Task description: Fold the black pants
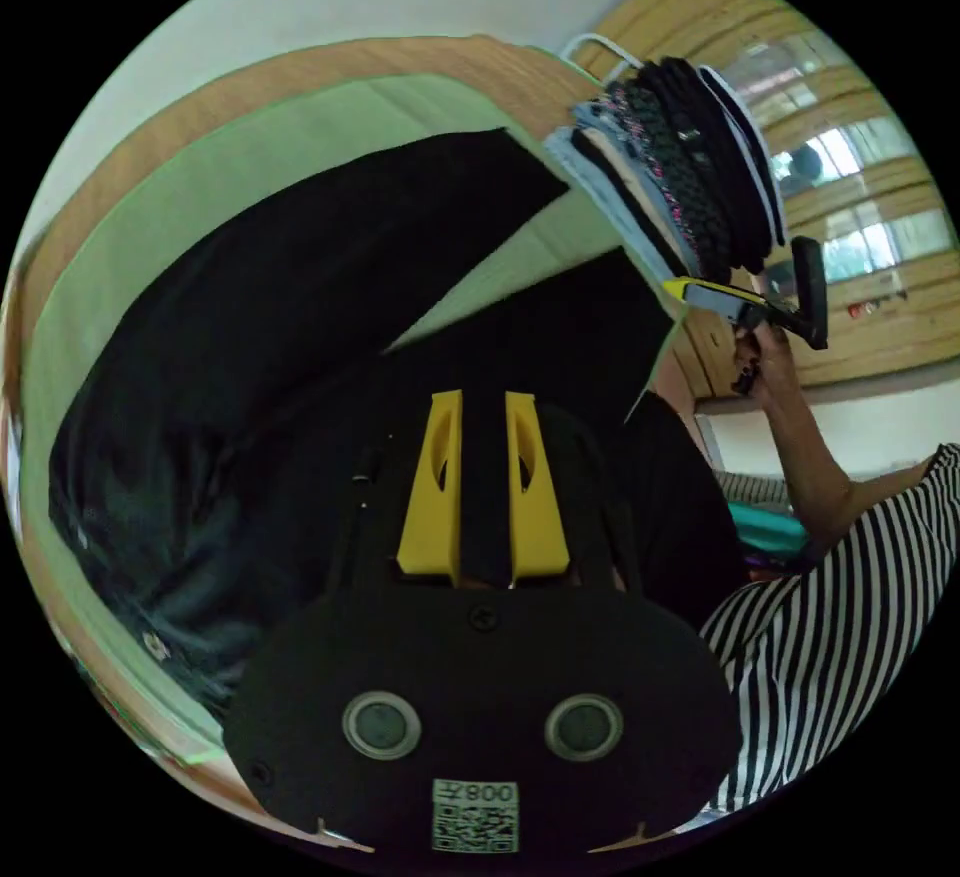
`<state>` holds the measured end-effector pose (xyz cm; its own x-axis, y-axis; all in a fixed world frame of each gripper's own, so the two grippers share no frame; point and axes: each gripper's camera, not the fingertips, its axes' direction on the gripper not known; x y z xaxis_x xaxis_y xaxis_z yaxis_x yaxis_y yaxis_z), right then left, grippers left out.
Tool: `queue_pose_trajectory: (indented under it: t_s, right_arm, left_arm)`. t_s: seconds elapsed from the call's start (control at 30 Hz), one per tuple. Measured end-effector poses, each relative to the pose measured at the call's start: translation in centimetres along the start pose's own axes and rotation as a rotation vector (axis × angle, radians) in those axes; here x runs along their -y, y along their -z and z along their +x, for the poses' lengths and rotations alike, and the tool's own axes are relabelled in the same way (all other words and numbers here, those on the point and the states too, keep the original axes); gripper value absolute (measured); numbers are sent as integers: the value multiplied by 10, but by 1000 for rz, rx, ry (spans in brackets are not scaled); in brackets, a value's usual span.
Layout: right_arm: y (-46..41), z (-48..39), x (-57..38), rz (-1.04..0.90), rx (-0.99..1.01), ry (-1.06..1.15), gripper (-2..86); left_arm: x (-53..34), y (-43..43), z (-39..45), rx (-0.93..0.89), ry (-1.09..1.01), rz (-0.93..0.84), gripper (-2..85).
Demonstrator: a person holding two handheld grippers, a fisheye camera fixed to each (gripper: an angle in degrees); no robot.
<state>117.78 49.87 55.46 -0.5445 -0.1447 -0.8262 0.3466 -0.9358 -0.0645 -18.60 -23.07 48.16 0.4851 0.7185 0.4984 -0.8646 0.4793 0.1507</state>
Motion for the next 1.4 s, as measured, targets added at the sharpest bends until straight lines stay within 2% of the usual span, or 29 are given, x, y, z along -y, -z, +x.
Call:
queue_pose_trajectory:
  t_s: [0.17,0.37,0.53,0.73,0.9,1.07,1.27,1.4]
  right_arm:
    - [-105,-112,44,-135,156,316,1]
    - [-221,-233,88,-222,186,556,1]
    - [-337,-292,109,-322,76,666,0]
    - [-461,-296,110,-424,-92,699,-1]
    - [-507,-277,119,-405,-52,652,-1]
    - [-525,-267,110,-393,21,680,8]
    - [-560,-263,147,-296,-51,714,59]
    - [-611,-266,179,-286,-112,749,84]
  left_arm:
    - [-145,91,-116,71,438,89,67]
    - [-224,172,-200,90,610,210,59]
    - [-245,213,-246,96,623,242,53]
    - [-269,250,-275,79,621,261,26]
    - [-284,298,-281,50,595,354,18]
    - [-270,371,-305,21,463,478,51]
    - [-205,431,-349,187,367,385,68]
    - [-167,457,-369,213,338,331,75]
